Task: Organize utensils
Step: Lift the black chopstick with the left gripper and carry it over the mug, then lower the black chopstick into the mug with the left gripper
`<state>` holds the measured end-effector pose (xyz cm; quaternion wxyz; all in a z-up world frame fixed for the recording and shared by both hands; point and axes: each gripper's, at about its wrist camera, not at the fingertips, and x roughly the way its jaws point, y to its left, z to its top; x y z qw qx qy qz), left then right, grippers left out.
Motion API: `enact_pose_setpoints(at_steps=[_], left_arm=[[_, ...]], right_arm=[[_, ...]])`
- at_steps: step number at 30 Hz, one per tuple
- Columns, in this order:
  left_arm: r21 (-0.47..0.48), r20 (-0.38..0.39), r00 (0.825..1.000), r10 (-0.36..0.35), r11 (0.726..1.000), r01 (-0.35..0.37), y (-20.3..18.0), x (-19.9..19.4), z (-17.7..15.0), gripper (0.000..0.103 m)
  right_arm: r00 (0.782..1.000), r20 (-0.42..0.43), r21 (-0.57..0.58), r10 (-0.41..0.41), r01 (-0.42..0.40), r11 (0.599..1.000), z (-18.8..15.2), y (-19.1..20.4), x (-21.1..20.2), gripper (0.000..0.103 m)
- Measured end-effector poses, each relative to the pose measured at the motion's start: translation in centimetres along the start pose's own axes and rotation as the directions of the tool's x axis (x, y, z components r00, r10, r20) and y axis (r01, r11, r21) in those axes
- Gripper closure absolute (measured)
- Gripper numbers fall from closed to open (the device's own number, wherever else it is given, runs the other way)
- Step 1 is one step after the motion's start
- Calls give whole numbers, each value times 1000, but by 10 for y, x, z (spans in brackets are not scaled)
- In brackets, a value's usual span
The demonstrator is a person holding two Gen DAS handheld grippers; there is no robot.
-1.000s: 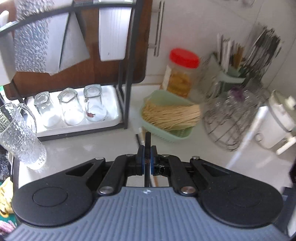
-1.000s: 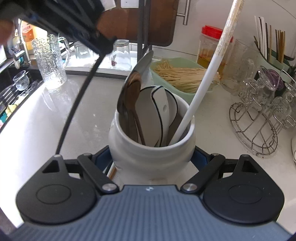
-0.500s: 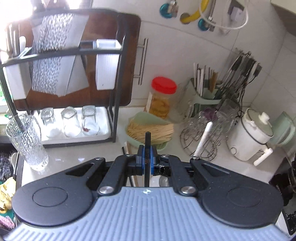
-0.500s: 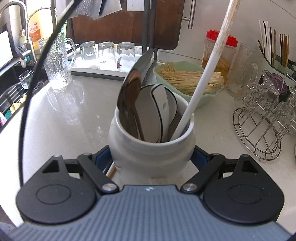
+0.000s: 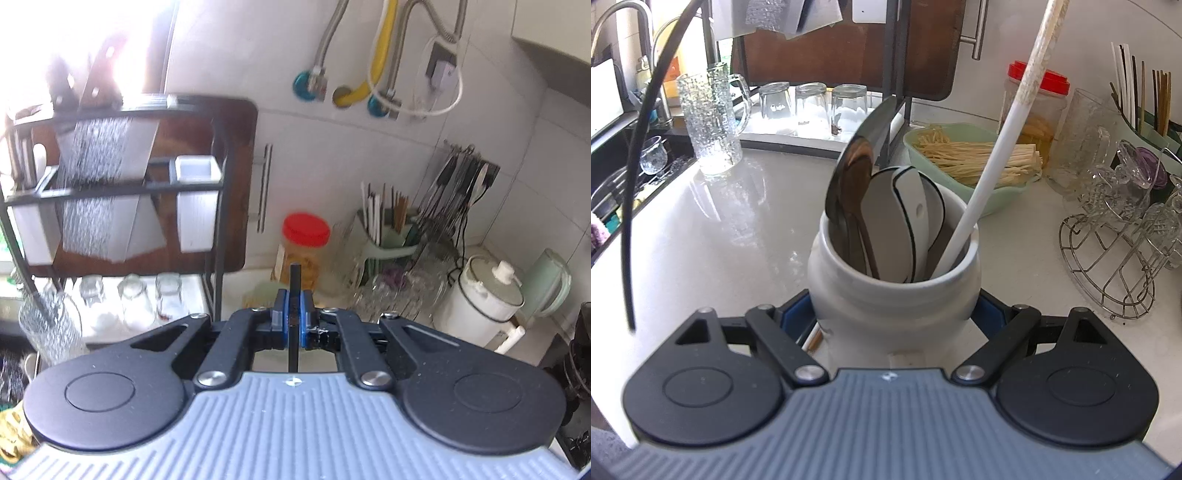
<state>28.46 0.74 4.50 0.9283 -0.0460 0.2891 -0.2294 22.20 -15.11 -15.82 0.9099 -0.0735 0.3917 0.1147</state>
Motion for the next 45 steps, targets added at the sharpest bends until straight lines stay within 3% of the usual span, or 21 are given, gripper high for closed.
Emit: enact_pose_setpoints(at_steps=[8, 24, 28, 34, 42, 45], left_arm=[[24, 72, 997, -36, 999, 35, -18, -6, 18, 97], [140, 152, 983, -103, 987, 82, -55, 31, 31, 97], [139, 141, 981, -133, 984, 113, -62, 40, 23, 97], [191, 146, 983, -111, 978, 82, -66, 53, 1, 97], [139, 80, 993, -86, 988, 74, -54, 58, -19, 97], [114, 19, 997, -75, 991, 73, -49, 57, -24, 97]], right_arm=[[1000, 1, -11, 8, -8, 1000, -1, 1, -2, 12], [1000, 0, -17, 8, -8, 1000, -1, 1, -2, 12], [1000, 1, -17, 9, -9, 1000, -2, 1, -2, 12], [1000, 4, -17, 5, -5, 1000, -3, 2, -2, 12], [1000, 8, -21, 8, -8, 1000, -5, 3, -5, 12], [1000, 10, -21, 8, -8, 1000, -6, 3, -5, 12]])
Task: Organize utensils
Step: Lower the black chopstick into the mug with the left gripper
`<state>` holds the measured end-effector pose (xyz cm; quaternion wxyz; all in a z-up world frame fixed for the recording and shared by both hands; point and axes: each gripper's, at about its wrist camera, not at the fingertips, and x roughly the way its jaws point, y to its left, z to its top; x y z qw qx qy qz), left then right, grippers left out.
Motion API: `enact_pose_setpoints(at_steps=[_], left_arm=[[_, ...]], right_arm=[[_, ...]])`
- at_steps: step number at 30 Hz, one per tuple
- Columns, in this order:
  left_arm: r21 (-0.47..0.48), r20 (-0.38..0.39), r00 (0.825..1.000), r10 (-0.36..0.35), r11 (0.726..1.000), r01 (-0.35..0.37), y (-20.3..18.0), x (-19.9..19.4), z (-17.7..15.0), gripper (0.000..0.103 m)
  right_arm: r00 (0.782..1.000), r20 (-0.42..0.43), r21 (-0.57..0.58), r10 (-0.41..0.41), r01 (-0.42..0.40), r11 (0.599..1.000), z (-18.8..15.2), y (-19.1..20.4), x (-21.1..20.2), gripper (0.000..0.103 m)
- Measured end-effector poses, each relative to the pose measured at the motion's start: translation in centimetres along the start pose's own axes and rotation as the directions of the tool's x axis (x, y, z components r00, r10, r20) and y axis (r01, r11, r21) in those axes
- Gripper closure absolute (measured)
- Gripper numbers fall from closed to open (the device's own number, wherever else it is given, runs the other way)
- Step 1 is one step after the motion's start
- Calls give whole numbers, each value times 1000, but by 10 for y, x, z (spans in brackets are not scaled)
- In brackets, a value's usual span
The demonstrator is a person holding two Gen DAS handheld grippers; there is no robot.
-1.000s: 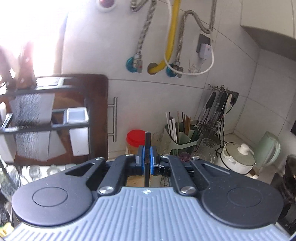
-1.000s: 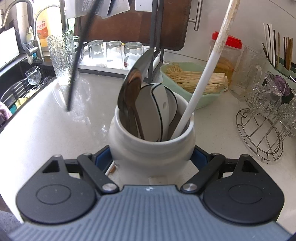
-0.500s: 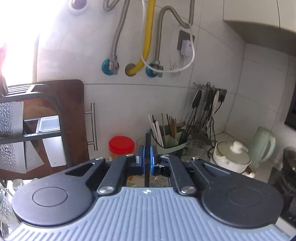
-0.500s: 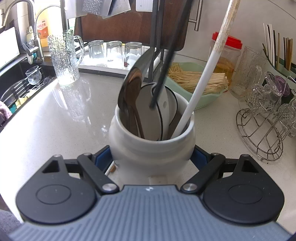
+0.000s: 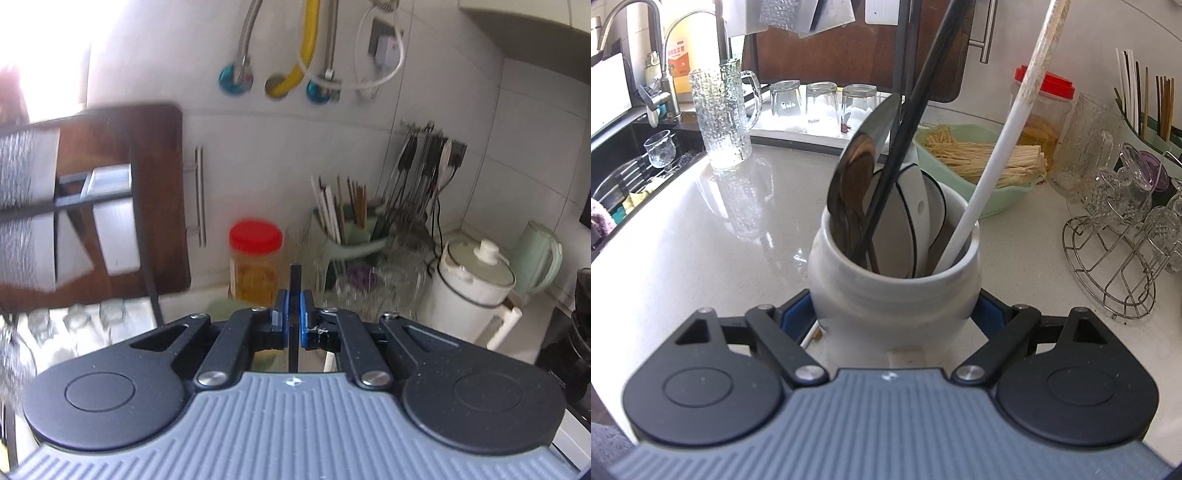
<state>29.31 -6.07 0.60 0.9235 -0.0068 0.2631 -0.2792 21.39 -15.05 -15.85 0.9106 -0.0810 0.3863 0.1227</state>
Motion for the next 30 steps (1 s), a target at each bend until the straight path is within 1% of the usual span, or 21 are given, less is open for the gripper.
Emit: enact_pose_setpoints(at_steps=[1, 4, 6, 10, 17, 20, 23, 30], left_arm=[[-13, -29, 1000, 6, 1000, -7, 2, -1, -1, 97], [-47, -95, 995, -12, 999, 7, 9, -5, -4, 97], [-43, -131, 991, -18, 999, 13, 10, -7, -4, 97], [-40, -201, 978, -59, 998, 52, 9, -12, -2, 97], [-68, -306, 944, -124, 992, 109, -1, -16, -7, 97], [-49, -347, 929, -128, 992, 118, -6, -12, -9, 97], [-47, -386, 913, -130, 991, 122, -8, -7, -12, 97], [-55, -403, 906, -130, 991, 118, -8, -1, -9, 97]], right_arm=[[1000, -1, -1, 0, 0, 1000, 0, 0, 0, 12], [1000, -3, -4, 3, -3, 1000, 0, 0, -1, 12], [1000, -4, -5, 4, -4, 1000, -1, 1, -1, 12], [1000, -4, -7, 4, -4, 1000, -1, 1, -1, 12], [1000, -1, -4, 6, -6, 1000, -2, 0, -2, 12], [1000, 0, -5, 6, -6, 1000, -2, 0, -2, 12], [1000, 2, -4, 7, -7, 1000, -2, 0, -2, 12], [1000, 4, -5, 7, -7, 1000, -2, 1, -3, 12]])
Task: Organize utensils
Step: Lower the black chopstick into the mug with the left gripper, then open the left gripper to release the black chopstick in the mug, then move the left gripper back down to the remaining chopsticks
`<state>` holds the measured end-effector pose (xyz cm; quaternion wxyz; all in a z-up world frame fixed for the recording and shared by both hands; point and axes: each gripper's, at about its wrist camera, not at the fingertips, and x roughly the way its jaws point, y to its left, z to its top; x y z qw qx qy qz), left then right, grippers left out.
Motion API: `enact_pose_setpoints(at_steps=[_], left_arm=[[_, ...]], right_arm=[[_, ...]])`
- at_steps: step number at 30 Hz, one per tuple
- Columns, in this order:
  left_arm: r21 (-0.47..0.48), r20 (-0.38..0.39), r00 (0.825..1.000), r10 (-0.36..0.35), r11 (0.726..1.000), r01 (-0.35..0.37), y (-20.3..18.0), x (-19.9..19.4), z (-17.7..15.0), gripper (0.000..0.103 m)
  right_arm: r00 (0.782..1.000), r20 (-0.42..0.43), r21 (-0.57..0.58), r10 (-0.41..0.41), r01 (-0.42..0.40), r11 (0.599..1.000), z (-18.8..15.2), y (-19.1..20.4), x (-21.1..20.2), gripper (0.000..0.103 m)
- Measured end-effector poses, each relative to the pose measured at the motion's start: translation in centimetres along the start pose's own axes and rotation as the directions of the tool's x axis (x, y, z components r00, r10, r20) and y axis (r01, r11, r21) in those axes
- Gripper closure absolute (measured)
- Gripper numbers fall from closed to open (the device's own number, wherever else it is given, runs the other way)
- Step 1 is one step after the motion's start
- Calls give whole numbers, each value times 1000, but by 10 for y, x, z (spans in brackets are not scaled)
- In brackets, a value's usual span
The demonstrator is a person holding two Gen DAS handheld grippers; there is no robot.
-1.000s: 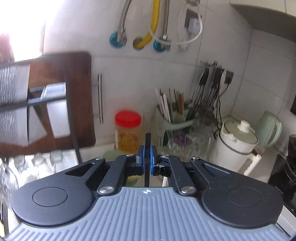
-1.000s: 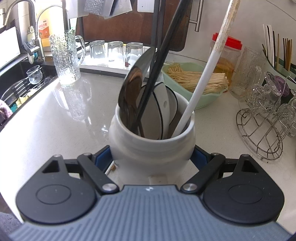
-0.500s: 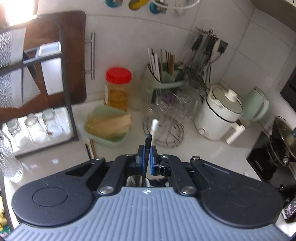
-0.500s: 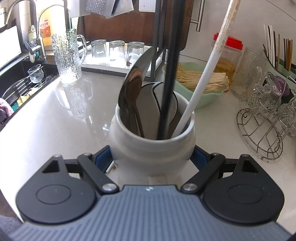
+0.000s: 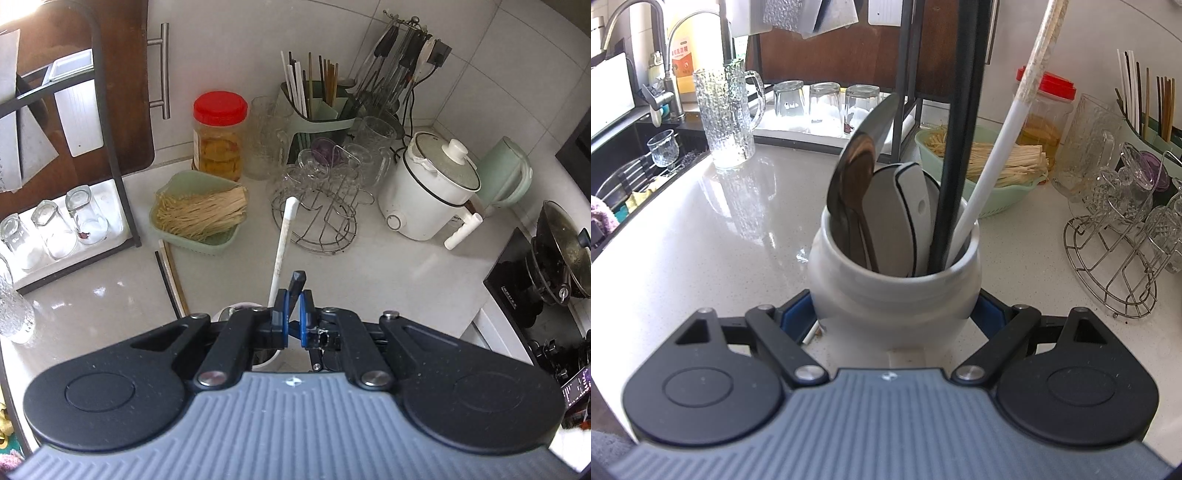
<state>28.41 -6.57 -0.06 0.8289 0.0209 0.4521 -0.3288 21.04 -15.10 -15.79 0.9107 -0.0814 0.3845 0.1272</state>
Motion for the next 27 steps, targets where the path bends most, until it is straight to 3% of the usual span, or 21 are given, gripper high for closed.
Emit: enact_pose_setpoints(at_steps=[5, 8, 11, 14, 16, 22, 27], left_arm=[[-16, 2, 1000, -13, 1000, 13, 1, 0, 2, 96], [21, 26, 998, -48, 999, 48, -3, -6, 3, 96], [45, 46, 999, -25, 999, 23, -8, -10, 3, 96], [28, 75, 997, -28, 999, 26, -5, -15, 2, 84], [18, 108, 994, -16, 1000, 14, 0, -21, 1, 75], [-26, 206, 977, 55, 998, -51, 21, -39, -4, 70], [-113, 234, 964, 125, 988, -101, 57, -44, -10, 70]], right_arm=[[1000, 2, 6, 0, 0, 1000, 0, 0, 0, 12], [1000, 7, 10, -8, 8, 1000, -1, 1, -1, 12], [1000, 10, 12, -14, 14, 1000, -1, 1, -1, 12], [1000, 13, 16, -18, 18, 1000, -1, 1, 0, 12], [1000, 13, 19, -25, 25, 1000, -2, 1, -1, 12], [999, 8, 29, -33, 33, 999, -2, 2, -1, 12], [999, 0, 39, -39, 39, 998, -2, 3, -3, 12]])
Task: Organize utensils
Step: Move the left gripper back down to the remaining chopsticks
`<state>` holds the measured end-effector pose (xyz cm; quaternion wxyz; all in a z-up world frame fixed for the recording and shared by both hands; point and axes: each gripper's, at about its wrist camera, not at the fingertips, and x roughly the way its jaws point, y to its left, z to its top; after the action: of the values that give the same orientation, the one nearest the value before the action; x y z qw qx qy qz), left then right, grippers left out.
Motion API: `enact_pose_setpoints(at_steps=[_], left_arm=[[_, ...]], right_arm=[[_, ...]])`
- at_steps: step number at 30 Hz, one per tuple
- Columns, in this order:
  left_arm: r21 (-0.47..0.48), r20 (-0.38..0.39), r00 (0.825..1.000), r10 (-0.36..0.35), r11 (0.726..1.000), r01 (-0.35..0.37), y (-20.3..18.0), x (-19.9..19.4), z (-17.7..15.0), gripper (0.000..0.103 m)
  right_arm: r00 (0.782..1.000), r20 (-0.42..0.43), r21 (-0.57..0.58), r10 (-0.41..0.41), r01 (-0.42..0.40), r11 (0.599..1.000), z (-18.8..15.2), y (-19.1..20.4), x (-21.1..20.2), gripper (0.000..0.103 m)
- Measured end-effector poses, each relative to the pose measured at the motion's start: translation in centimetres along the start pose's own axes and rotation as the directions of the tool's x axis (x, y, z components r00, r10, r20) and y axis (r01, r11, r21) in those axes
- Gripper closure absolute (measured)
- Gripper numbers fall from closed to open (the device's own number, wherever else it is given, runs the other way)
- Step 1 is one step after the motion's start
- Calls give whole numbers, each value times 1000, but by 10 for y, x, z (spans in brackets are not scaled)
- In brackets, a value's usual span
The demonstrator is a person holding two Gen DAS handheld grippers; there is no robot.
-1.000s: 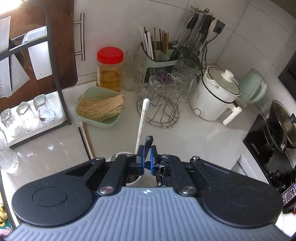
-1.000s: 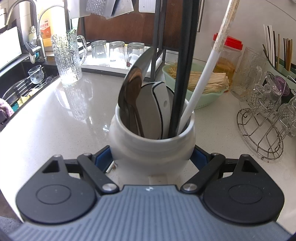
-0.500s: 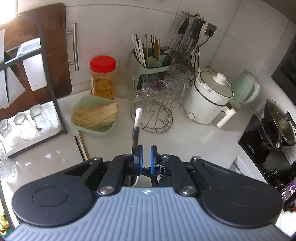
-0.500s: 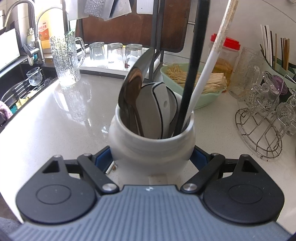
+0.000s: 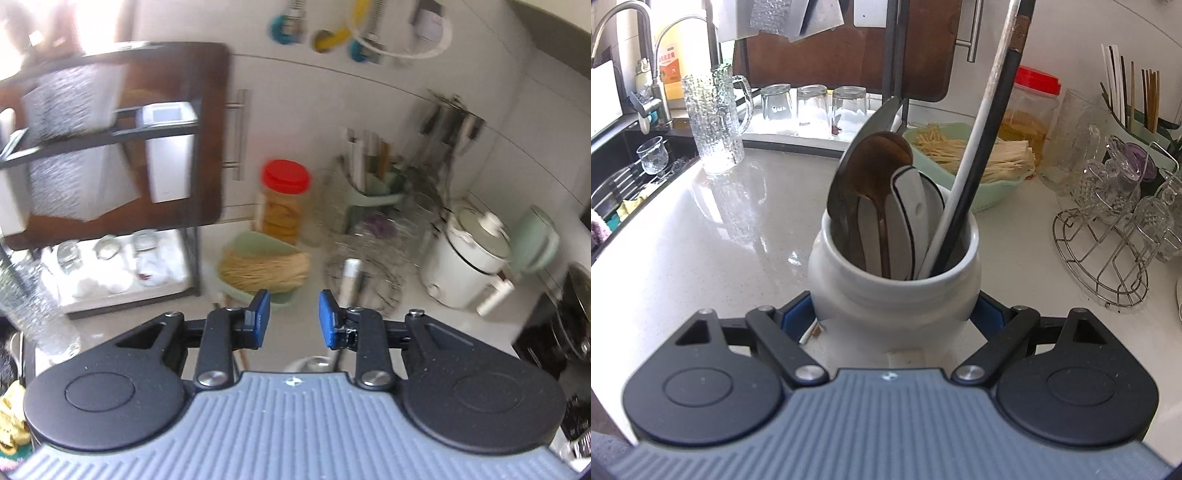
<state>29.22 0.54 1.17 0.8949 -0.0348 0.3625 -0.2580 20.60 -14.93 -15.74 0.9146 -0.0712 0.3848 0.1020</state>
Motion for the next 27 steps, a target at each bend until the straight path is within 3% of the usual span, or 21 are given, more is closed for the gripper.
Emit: enact_pose_setpoints(at_steps=[7, 14, 19, 27], left_arm=[[-70, 26, 996, 83, 994, -81, 52, 27, -22, 70], [-130, -156, 983, 96, 985, -117, 100, 114, -66, 70], [-156, -211, 974, 79, 981, -113, 108, 157, -83, 70], [-83, -258, 962, 88, 990, -113, 90, 202, -82, 70]], right_arm=[[1000, -1, 8, 1, -1, 1000, -3, -2, -4, 12], [1000, -7, 11, -5, 5, 1000, -8, -7, -8, 12], [1000, -7, -1, -1, 1, 1000, -8, -7, -9, 12], [1000, -7, 0, -5, 5, 1000, -9, -7, -9, 12]])
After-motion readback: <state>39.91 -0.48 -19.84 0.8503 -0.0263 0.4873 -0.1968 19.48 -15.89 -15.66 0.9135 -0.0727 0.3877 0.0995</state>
